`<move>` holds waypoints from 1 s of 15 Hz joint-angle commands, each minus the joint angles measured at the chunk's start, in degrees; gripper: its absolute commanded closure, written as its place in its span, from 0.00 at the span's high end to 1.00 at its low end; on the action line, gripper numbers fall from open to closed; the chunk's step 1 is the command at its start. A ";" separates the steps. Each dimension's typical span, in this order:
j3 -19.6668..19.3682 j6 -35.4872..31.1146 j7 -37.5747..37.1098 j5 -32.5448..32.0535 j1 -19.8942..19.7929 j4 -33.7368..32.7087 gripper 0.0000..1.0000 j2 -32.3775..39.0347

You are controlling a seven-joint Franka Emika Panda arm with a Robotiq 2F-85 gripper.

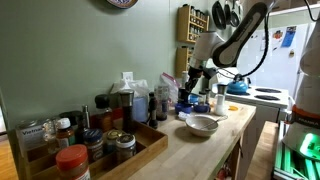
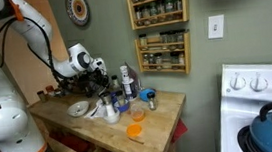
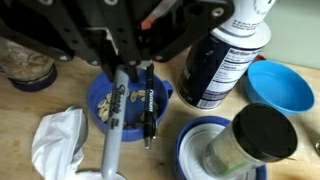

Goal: Remove the marker from the grey bowl and put it on the blue cup on the left side of the other blue up

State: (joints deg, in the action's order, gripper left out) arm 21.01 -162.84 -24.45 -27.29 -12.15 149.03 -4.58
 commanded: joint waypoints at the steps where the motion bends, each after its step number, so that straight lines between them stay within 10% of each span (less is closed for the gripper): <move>1: 1.09 1.92 -1.75 -0.59 0.37 -4.78 0.04 6.21; 15: -3.14 6.52 -21.93 -19.01 3.44 -15.80 0.04 20.09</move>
State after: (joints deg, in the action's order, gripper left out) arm 19.86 -157.39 -41.59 -41.64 -10.40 136.19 11.94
